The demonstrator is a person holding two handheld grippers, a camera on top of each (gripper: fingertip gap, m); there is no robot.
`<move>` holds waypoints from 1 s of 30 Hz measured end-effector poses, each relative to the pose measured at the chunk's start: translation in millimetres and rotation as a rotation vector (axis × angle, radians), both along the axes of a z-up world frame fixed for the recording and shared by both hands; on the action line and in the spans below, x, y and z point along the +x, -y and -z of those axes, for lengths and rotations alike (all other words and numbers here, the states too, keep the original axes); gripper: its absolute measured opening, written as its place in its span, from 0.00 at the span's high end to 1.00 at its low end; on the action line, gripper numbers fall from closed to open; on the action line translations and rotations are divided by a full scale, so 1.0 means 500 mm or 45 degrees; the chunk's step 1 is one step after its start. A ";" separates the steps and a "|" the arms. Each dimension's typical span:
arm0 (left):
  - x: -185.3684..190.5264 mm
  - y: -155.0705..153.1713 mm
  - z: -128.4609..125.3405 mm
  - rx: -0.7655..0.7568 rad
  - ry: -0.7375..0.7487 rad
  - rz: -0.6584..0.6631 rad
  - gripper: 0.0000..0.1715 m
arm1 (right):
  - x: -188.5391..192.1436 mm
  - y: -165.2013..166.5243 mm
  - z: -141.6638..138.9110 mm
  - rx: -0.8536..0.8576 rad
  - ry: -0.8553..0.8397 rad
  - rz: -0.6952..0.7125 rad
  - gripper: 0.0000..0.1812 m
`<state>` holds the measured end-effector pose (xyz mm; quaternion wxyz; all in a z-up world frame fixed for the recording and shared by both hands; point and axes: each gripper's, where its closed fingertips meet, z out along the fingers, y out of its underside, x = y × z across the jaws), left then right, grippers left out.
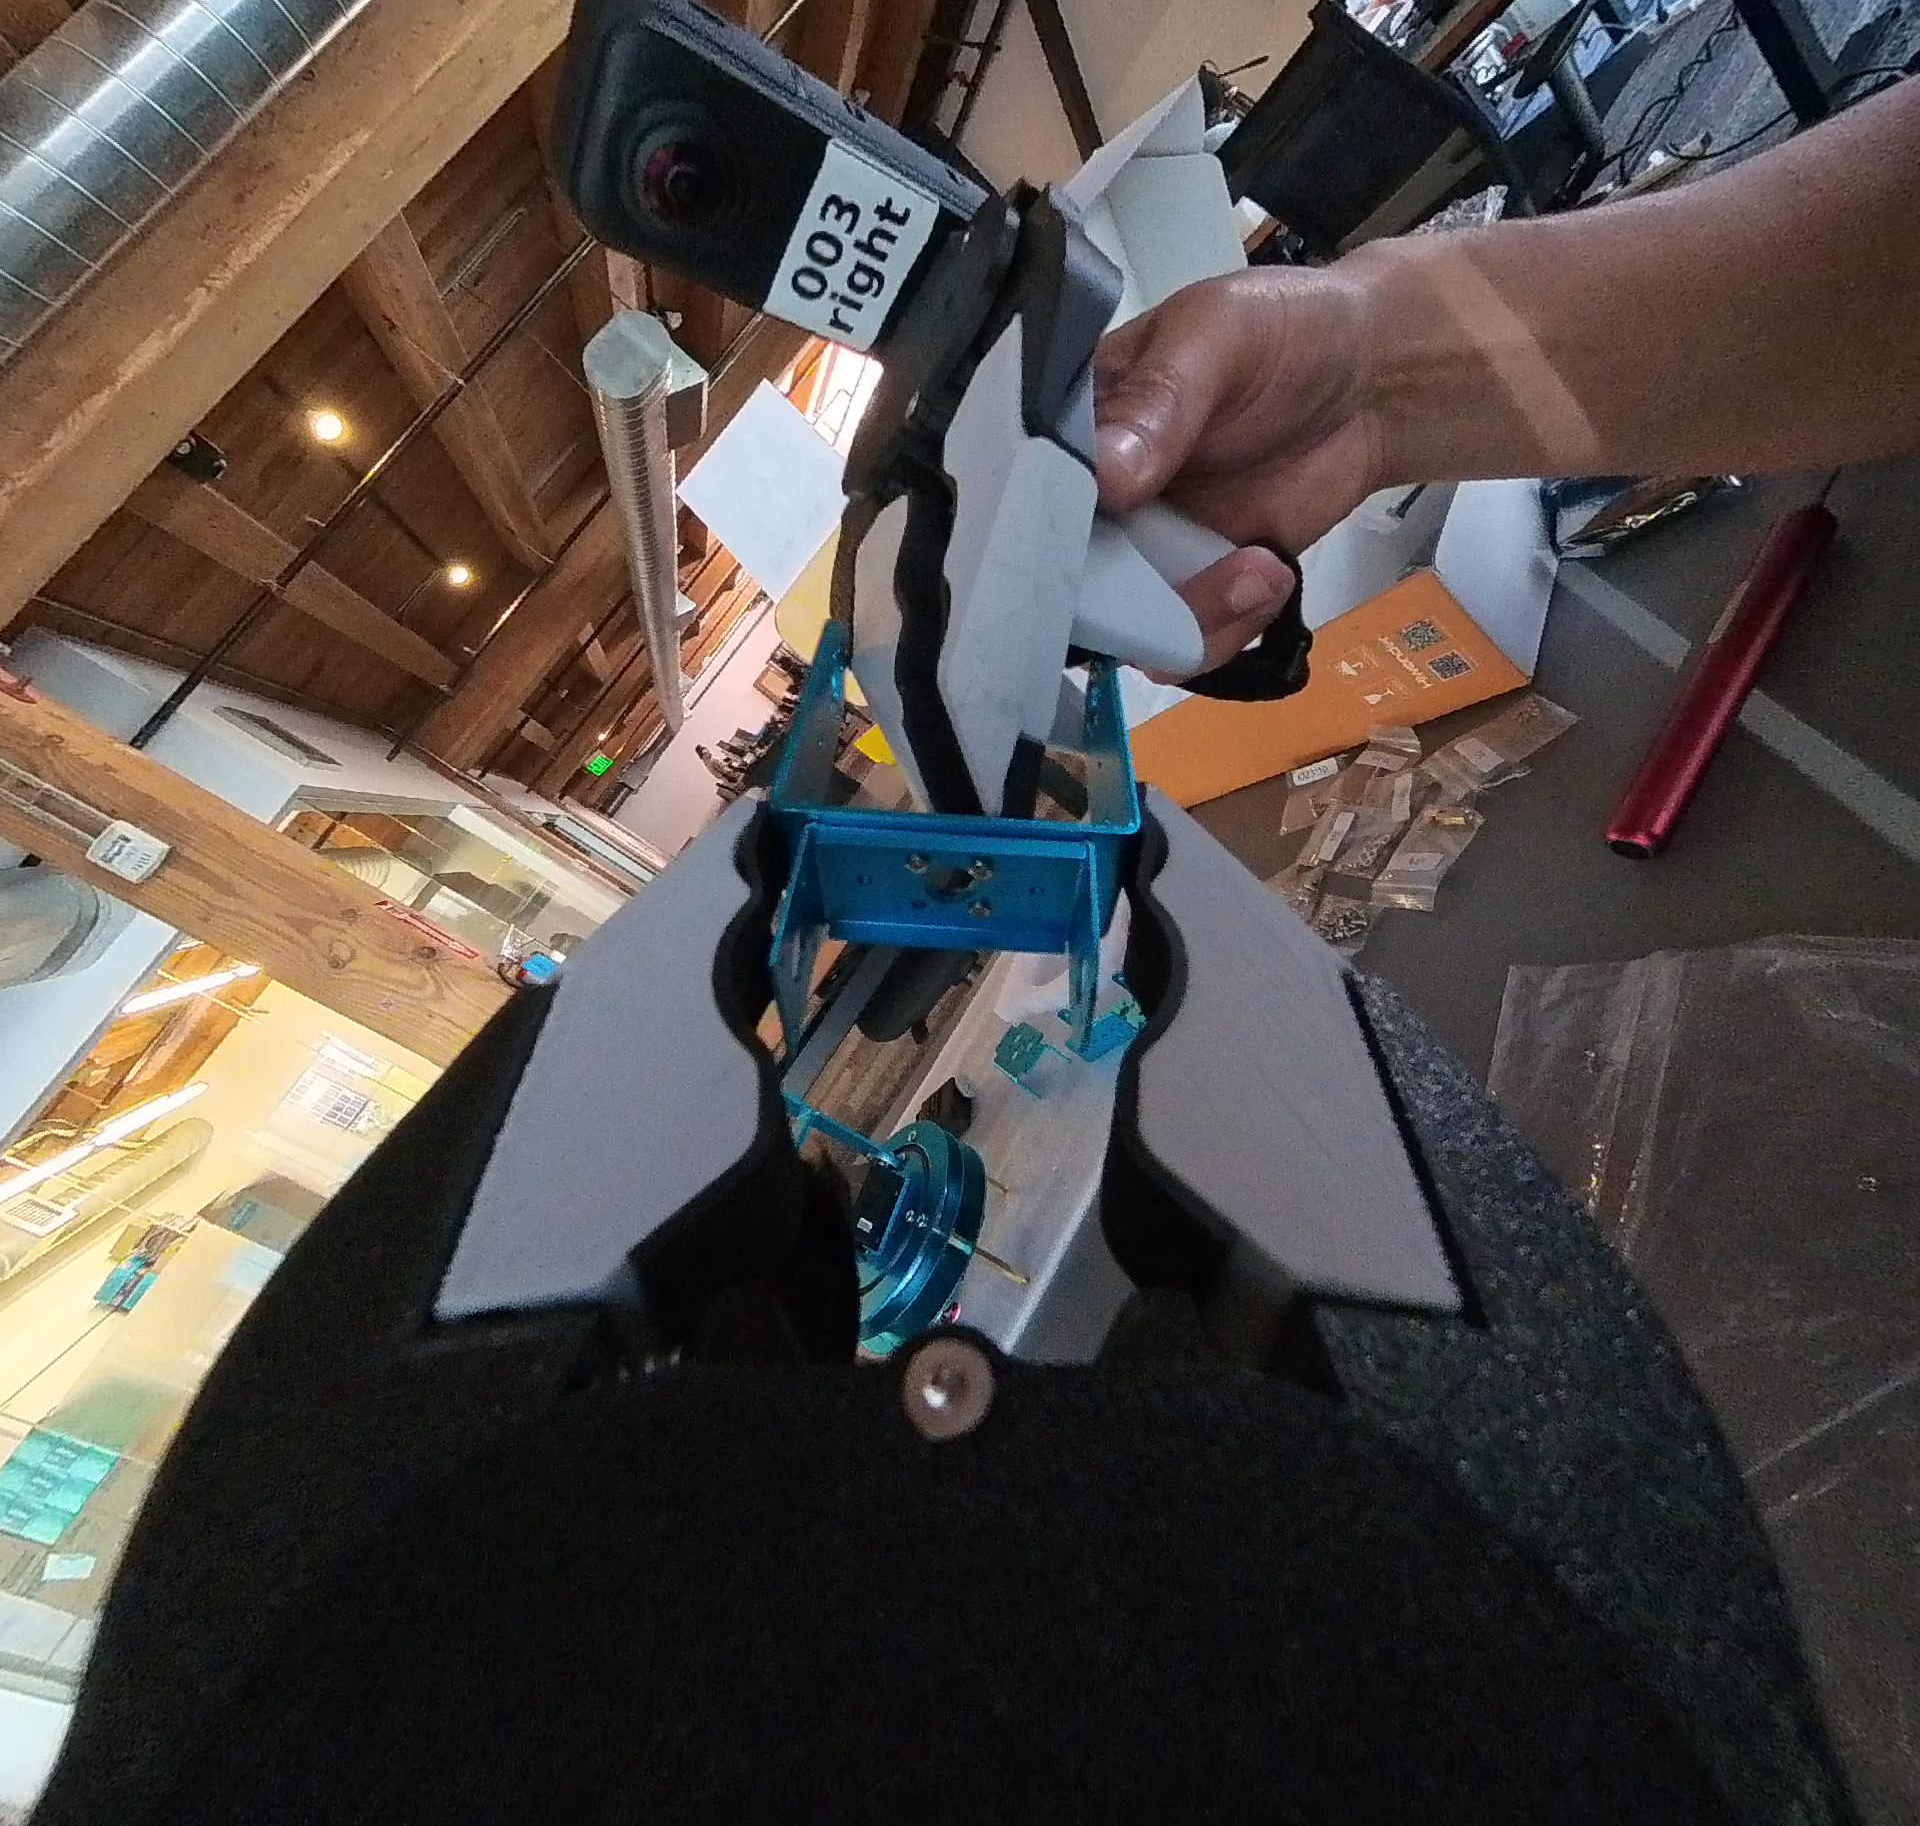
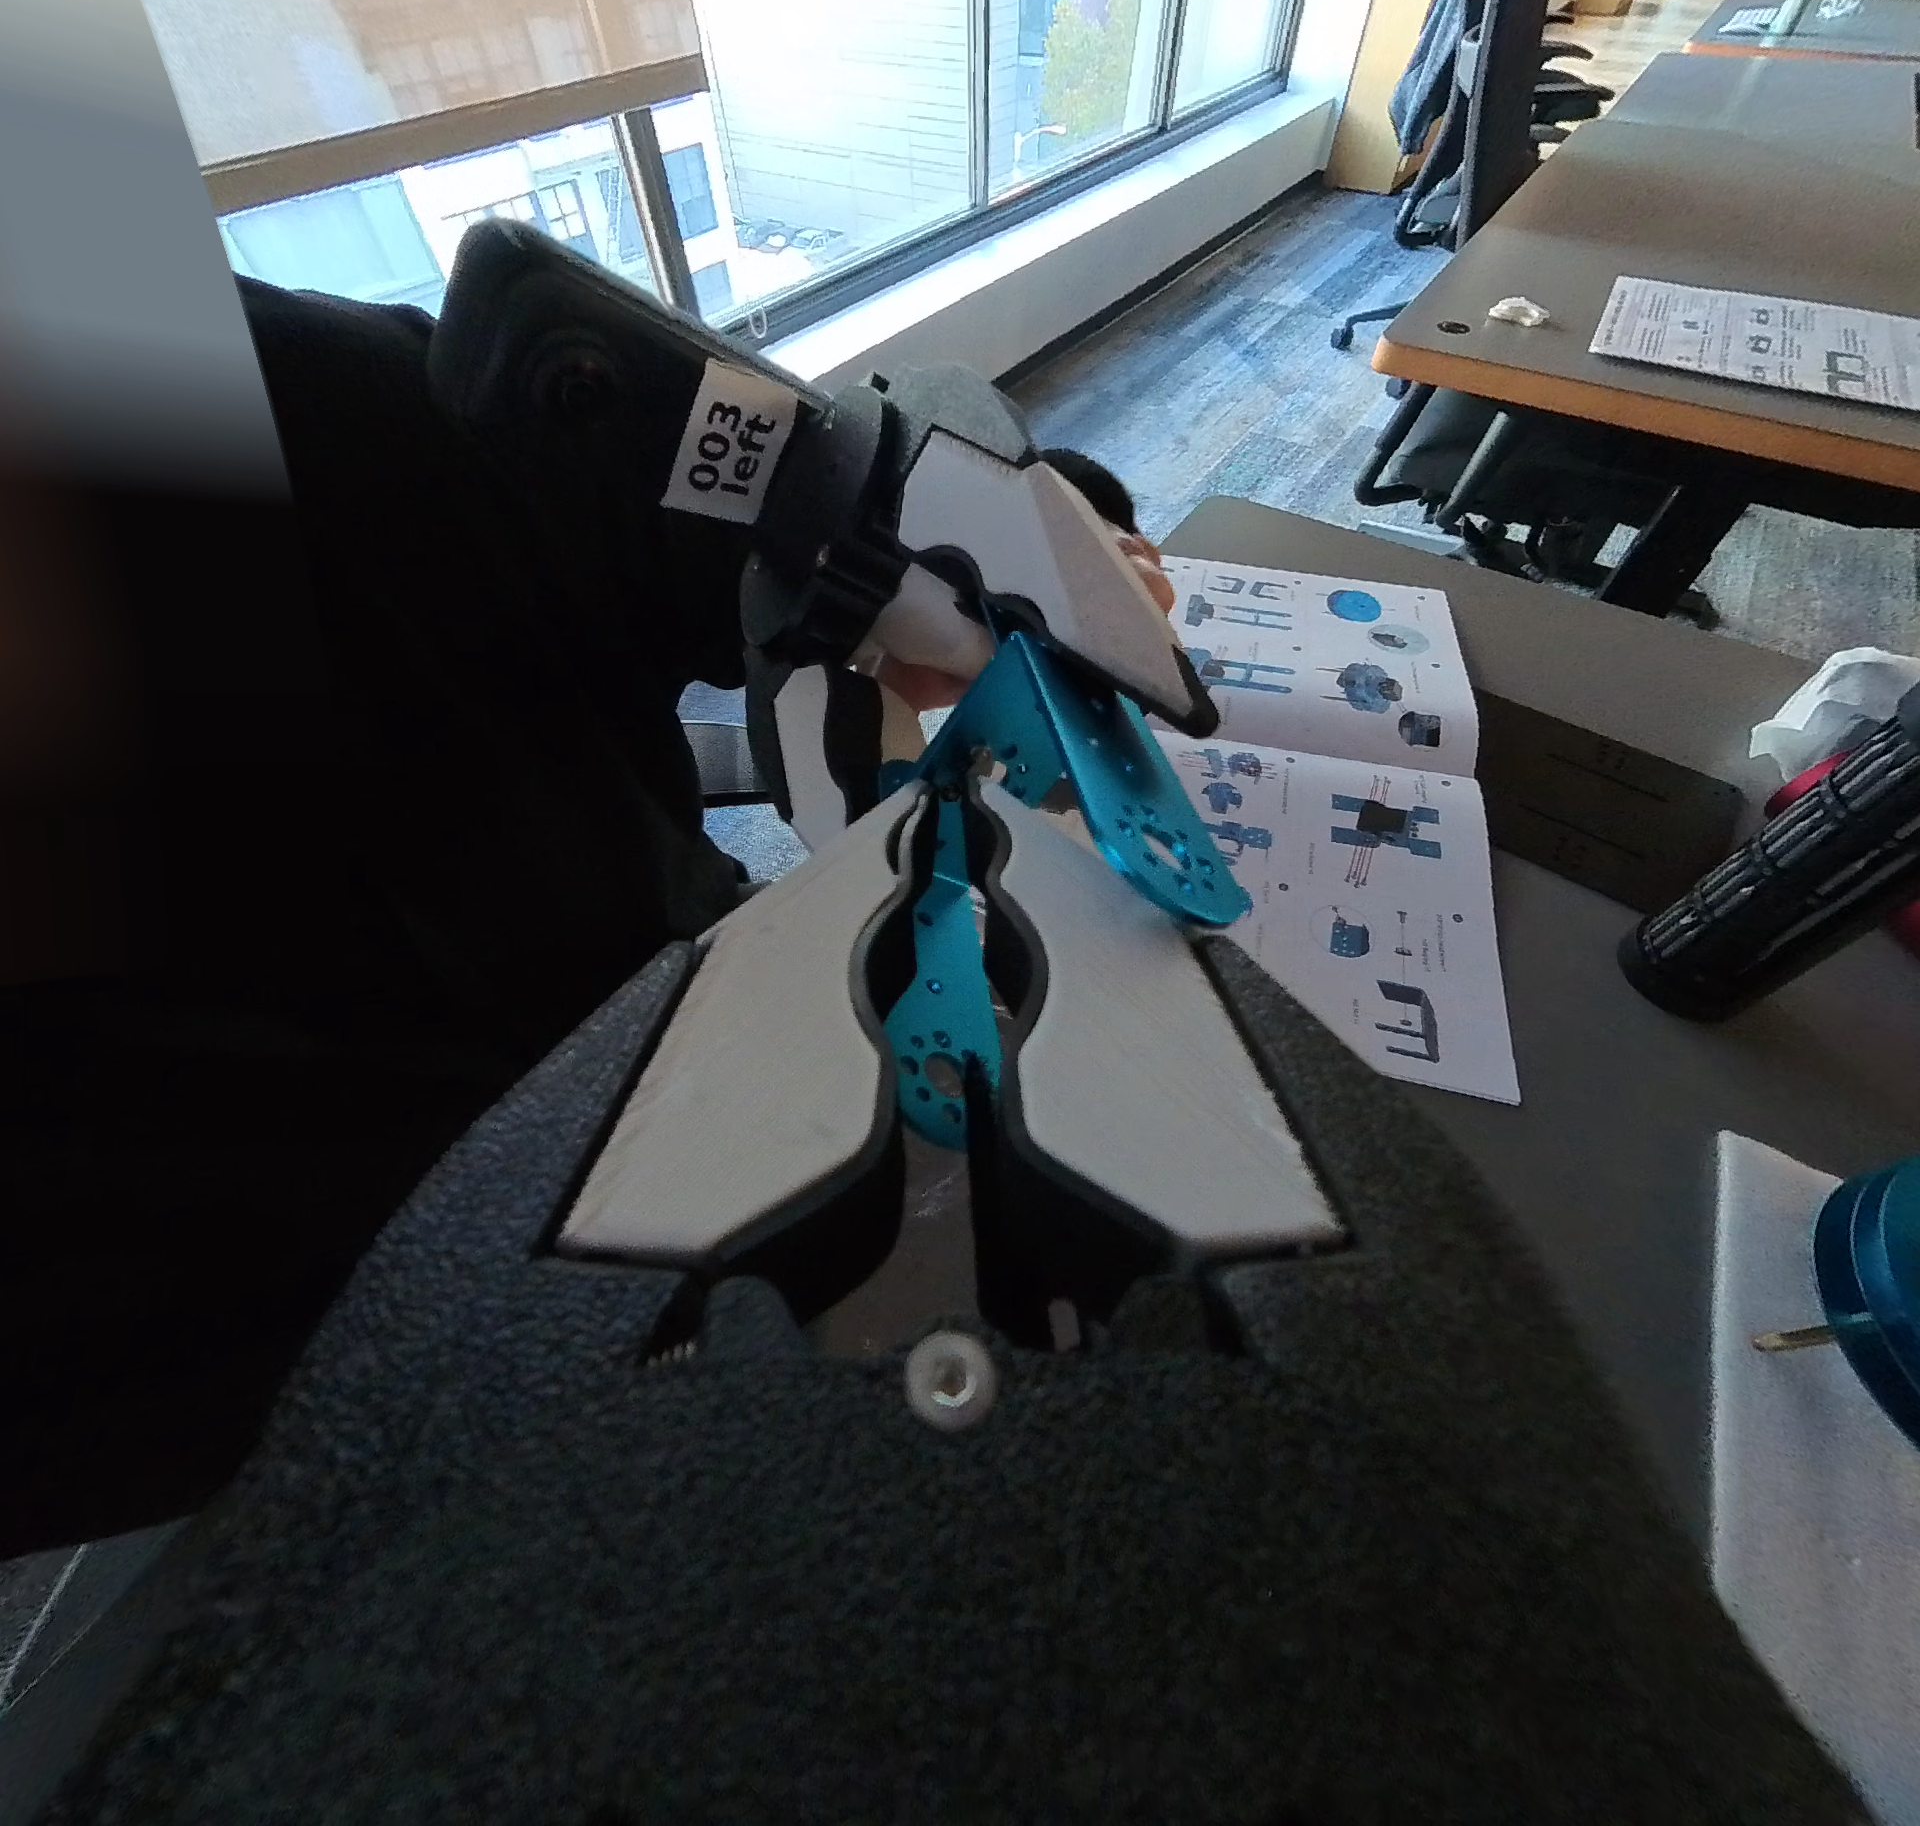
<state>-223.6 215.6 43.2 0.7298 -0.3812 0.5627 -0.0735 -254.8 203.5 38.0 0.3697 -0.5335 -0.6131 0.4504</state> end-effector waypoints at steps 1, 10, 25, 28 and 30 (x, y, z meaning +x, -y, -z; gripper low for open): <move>-0.001 -0.001 0.000 -0.001 0.004 -0.003 0.62 | 0.000 0.000 0.000 -0.005 0.005 0.001 0.98; 0.010 -0.009 -0.004 0.050 0.052 -0.006 0.62 | 0.008 0.004 -0.006 -0.037 0.088 -0.014 0.98; -0.048 0.005 -0.072 0.160 0.317 -0.012 0.62 | -0.049 0.018 -0.061 -0.017 0.431 -0.026 0.98; -0.065 0.008 -0.081 0.162 0.355 -0.009 0.62 | -0.064 0.020 -0.067 -0.020 0.471 -0.018 0.97; -0.073 0.010 -0.084 0.172 0.367 -0.014 0.62 | -0.071 0.023 -0.069 -0.012 0.494 -0.015 0.97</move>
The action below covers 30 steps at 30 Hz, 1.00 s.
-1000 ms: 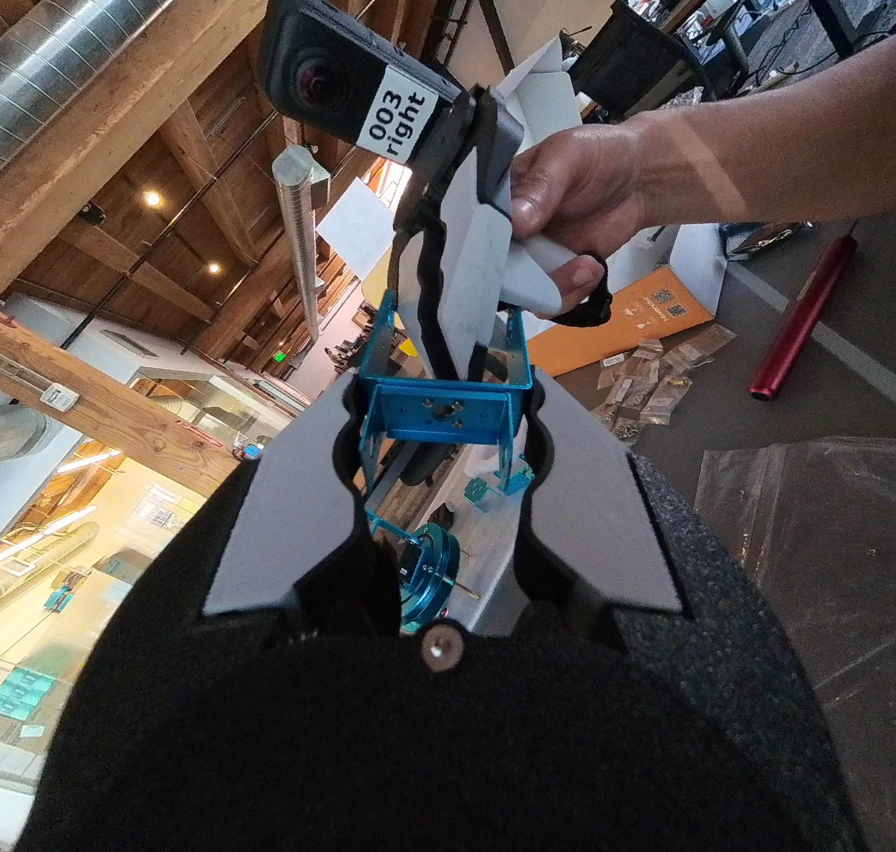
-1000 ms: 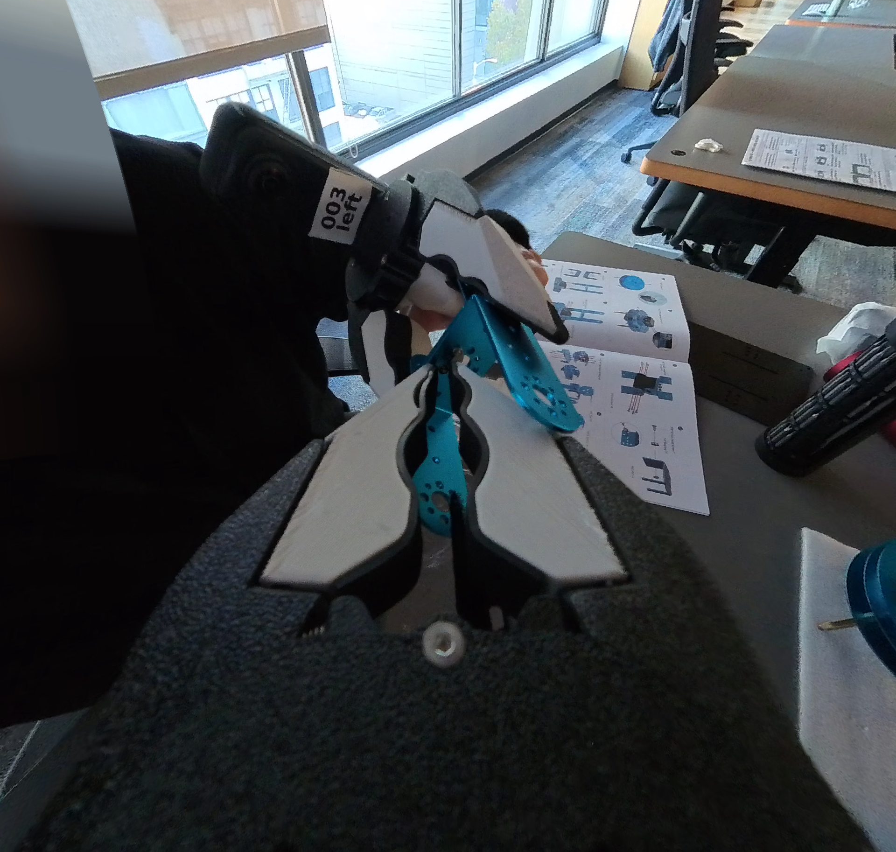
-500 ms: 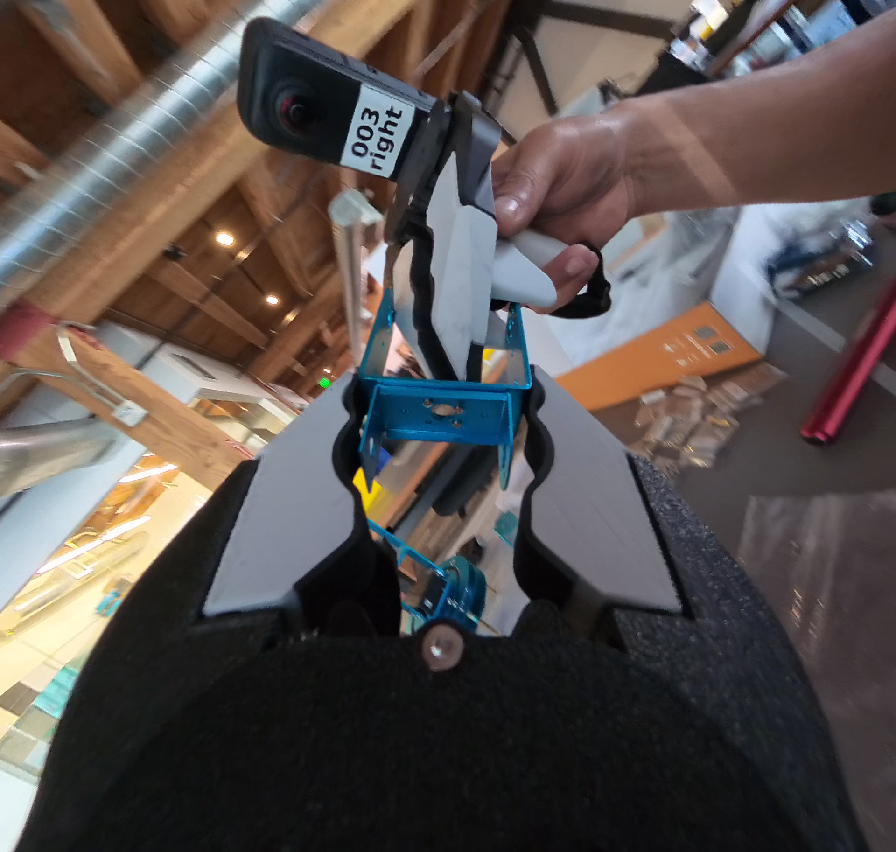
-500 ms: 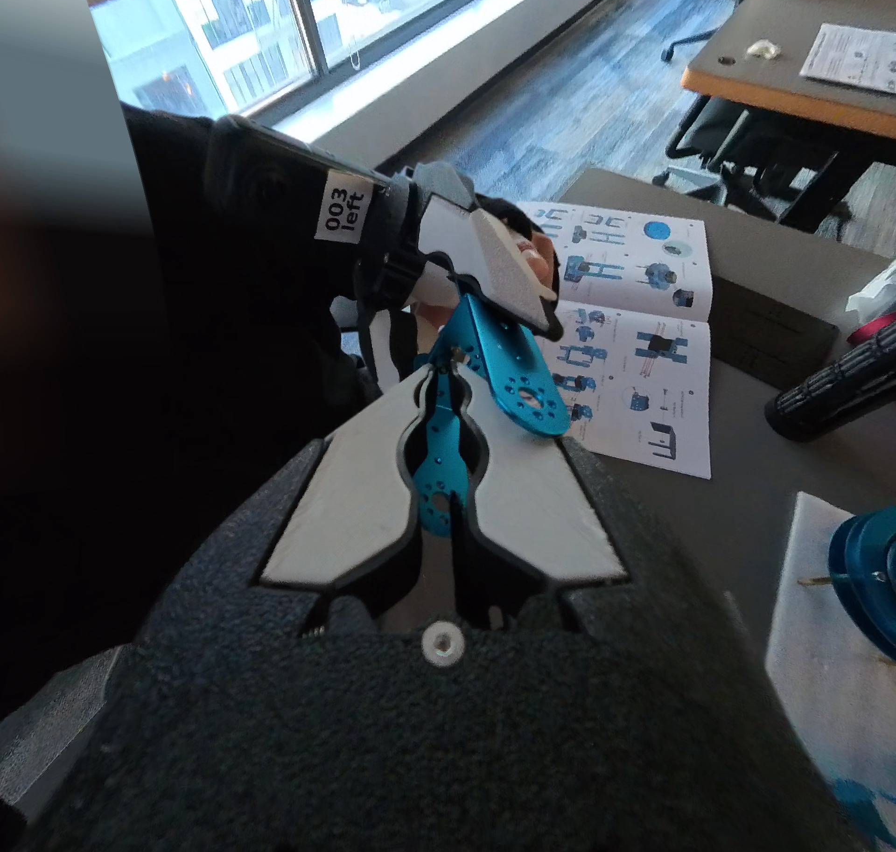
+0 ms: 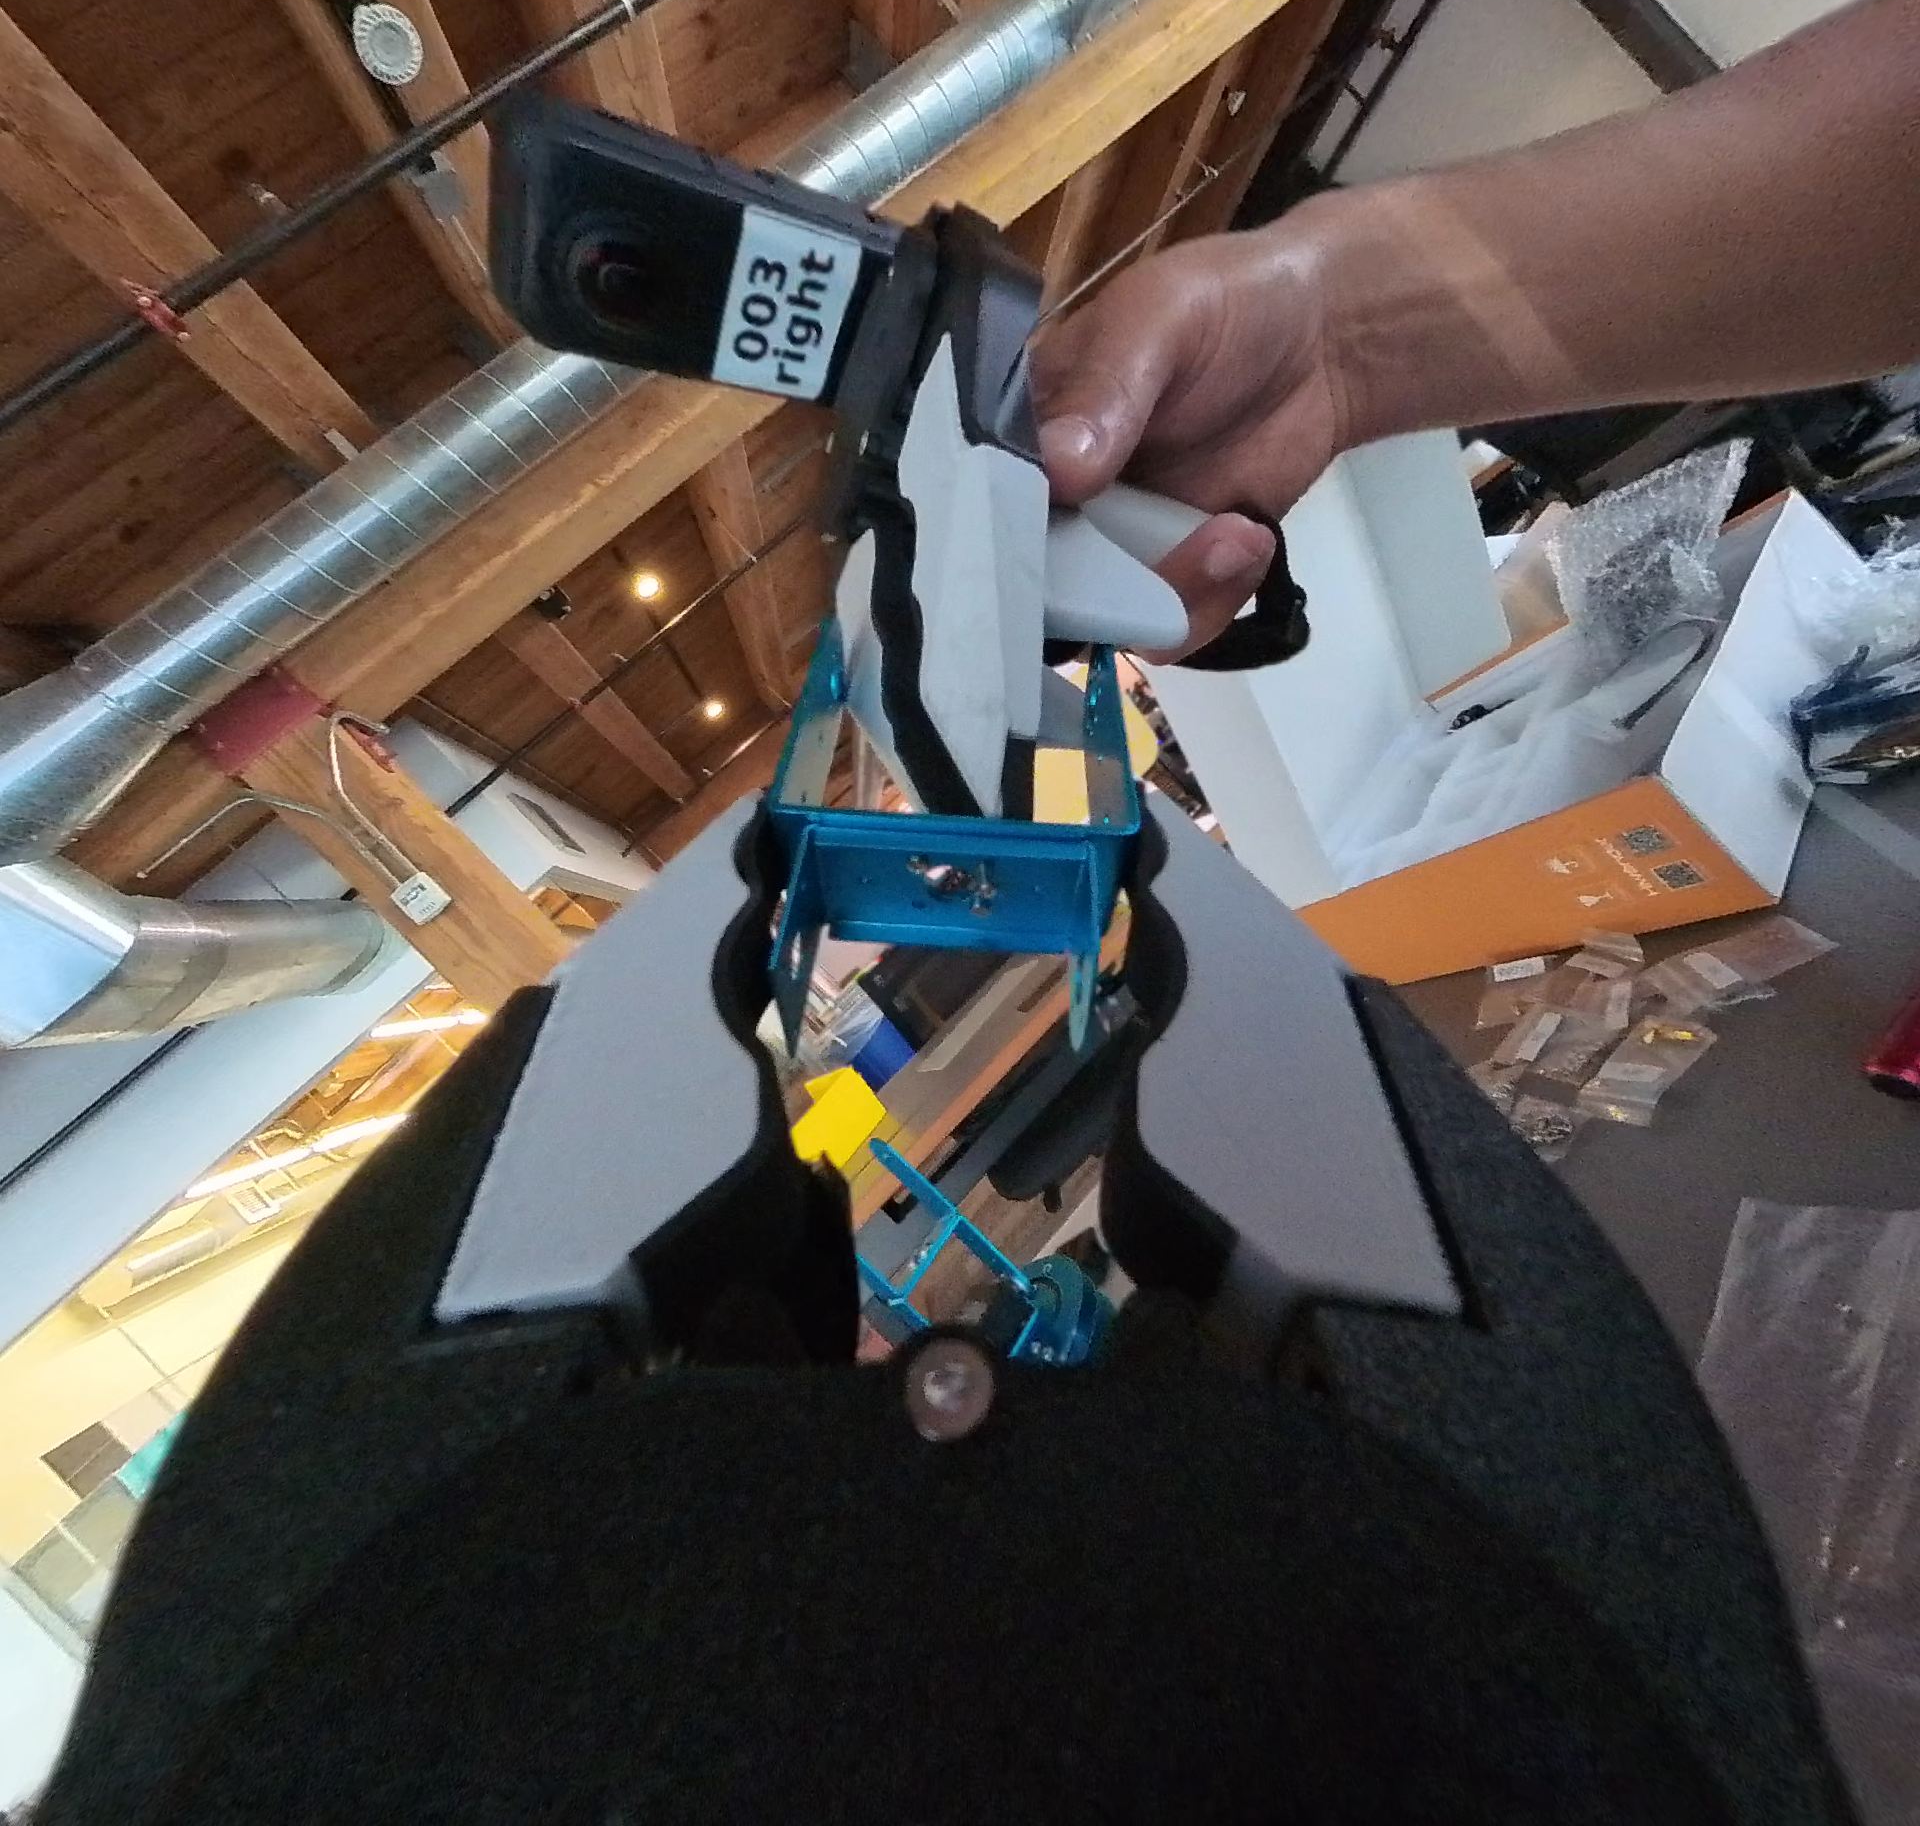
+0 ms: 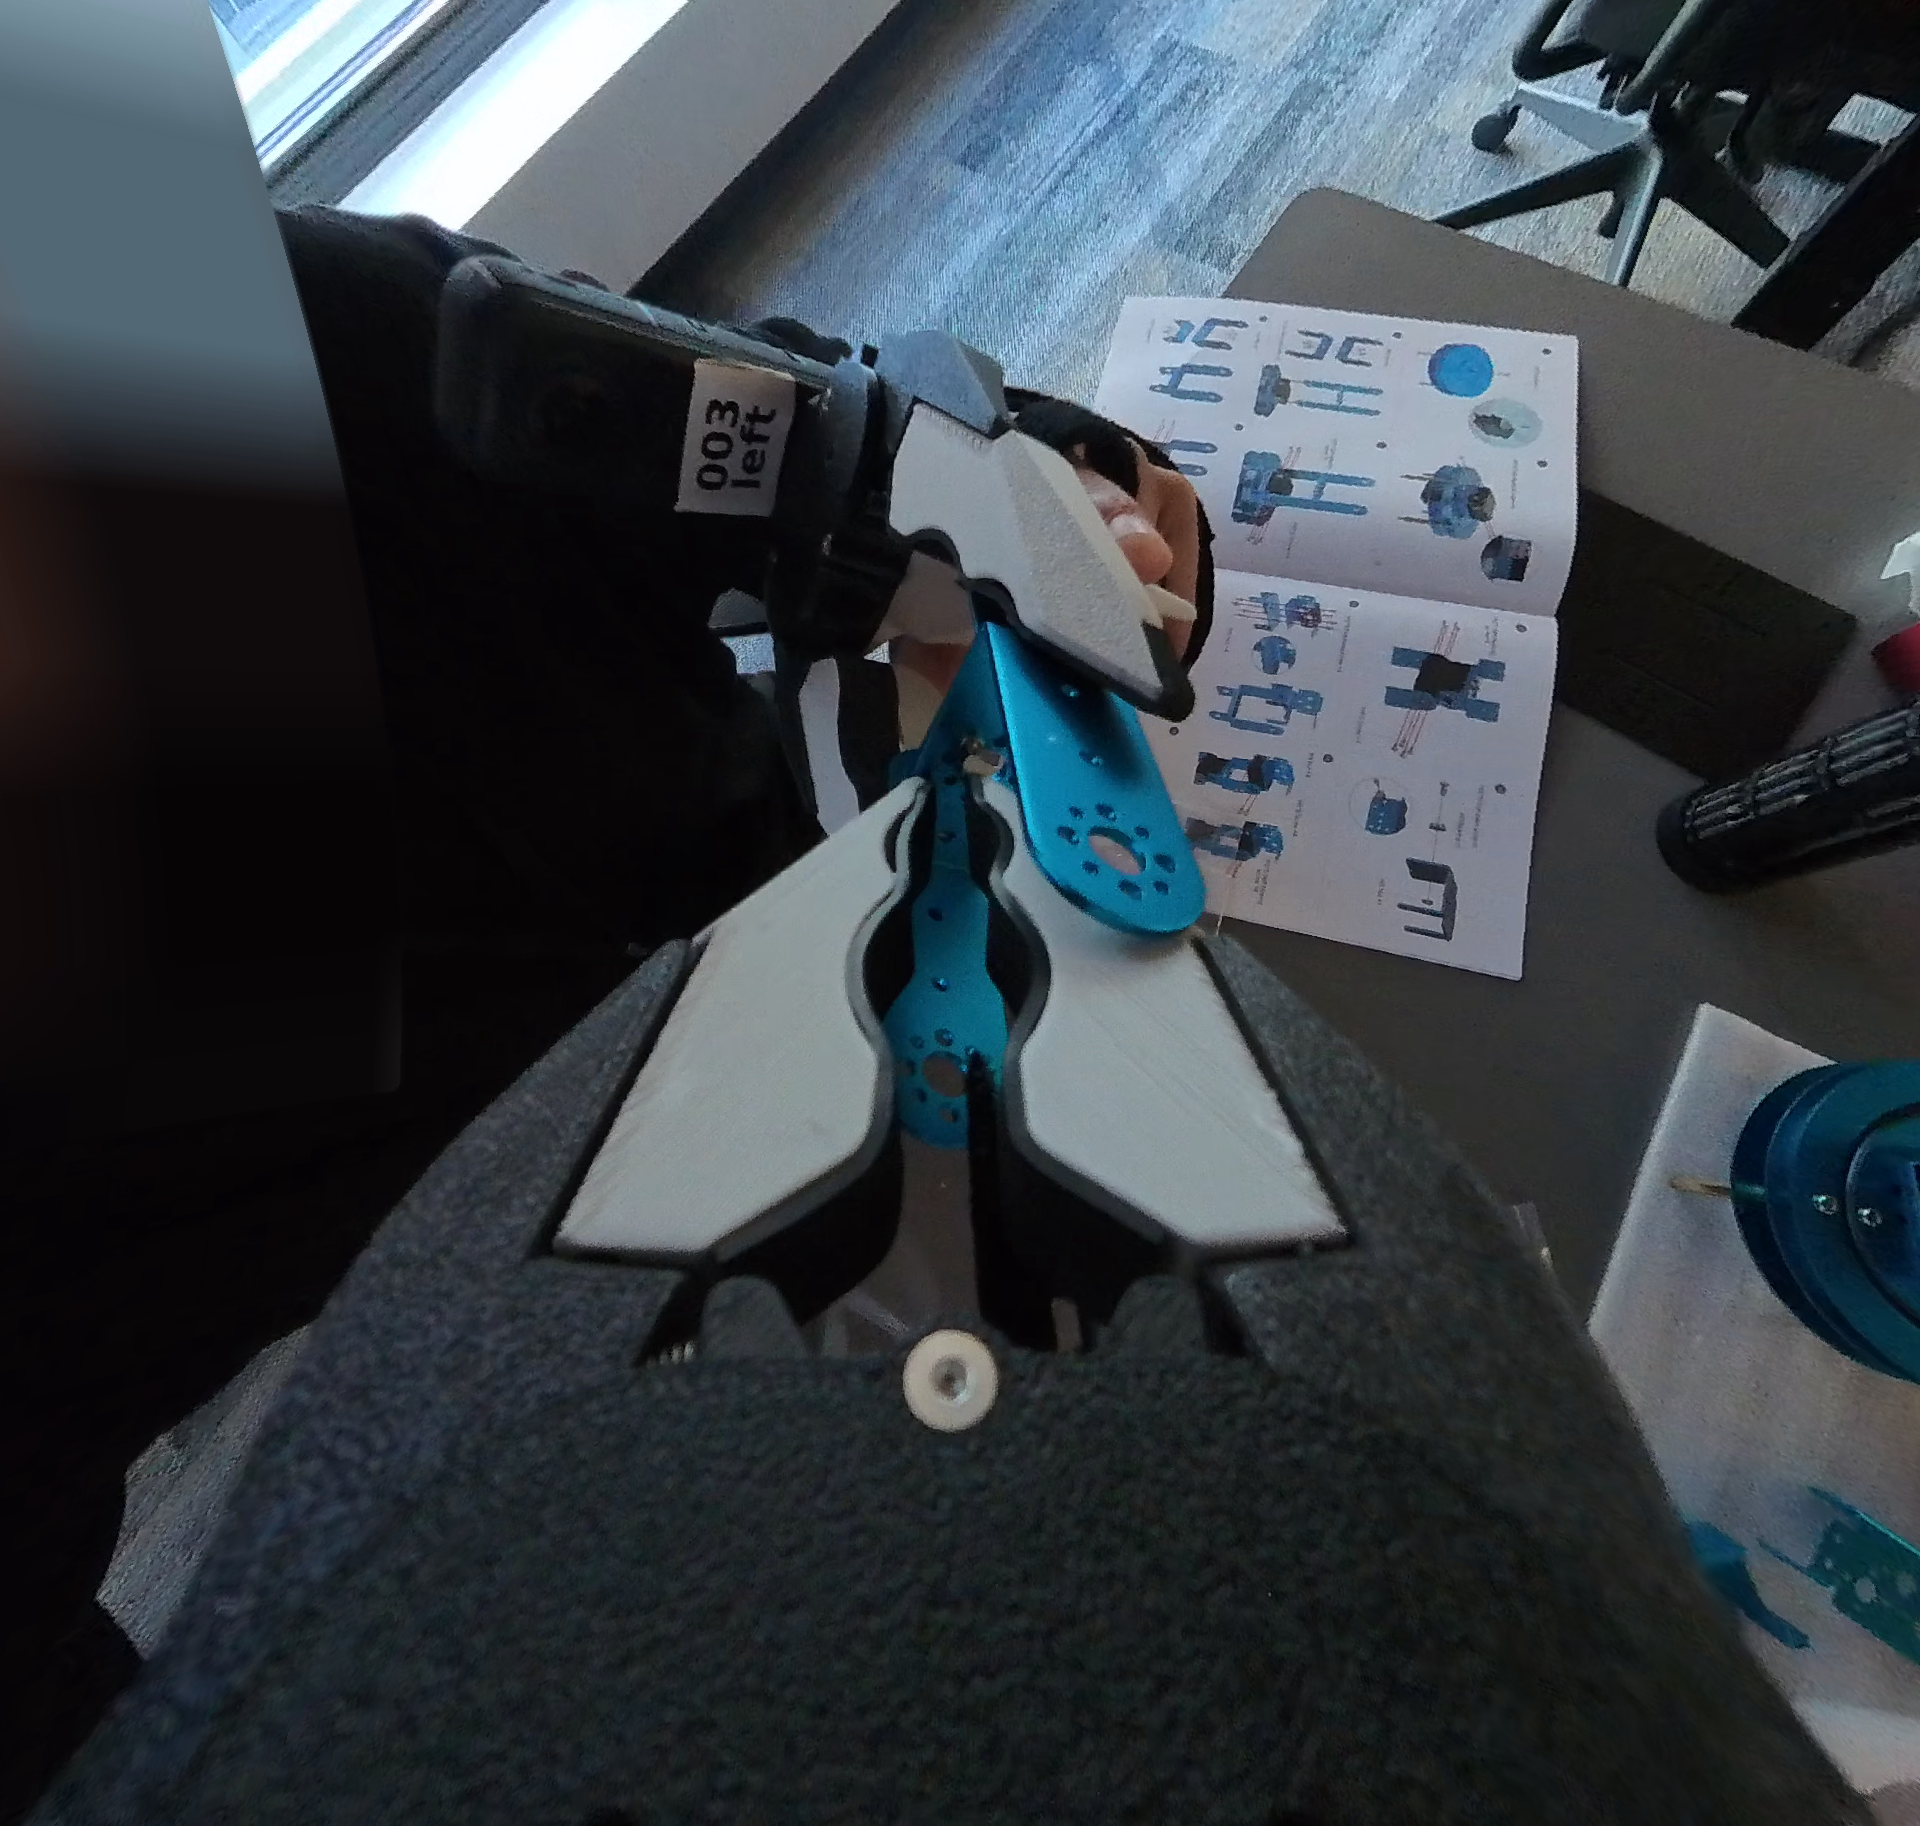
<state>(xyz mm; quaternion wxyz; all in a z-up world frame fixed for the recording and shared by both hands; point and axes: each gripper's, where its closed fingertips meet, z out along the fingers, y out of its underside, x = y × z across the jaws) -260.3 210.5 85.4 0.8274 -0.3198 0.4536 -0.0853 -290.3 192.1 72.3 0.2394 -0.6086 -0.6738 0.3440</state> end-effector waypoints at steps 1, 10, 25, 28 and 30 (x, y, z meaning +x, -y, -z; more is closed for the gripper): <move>-0.003 0.002 -0.001 0.003 0.004 0.001 0.62 | -0.002 0.001 0.000 0.009 0.012 0.001 0.97; -0.005 0.008 0.004 -0.008 -0.051 0.013 0.62 | 0.026 0.003 -0.027 0.099 -0.097 0.054 0.94; 0.015 -0.046 0.290 -0.429 -0.790 -0.029 0.62 | 0.182 -0.098 0.211 0.058 -0.374 0.387 0.93; 0.009 -0.039 0.332 -0.572 -0.968 0.017 0.62 | 0.183 -0.093 0.246 -0.042 -0.400 0.370 0.93; 0.000 -0.032 0.352 -0.693 -1.071 0.050 0.62 | 0.186 -0.090 0.269 -0.093 -0.362 0.355 0.92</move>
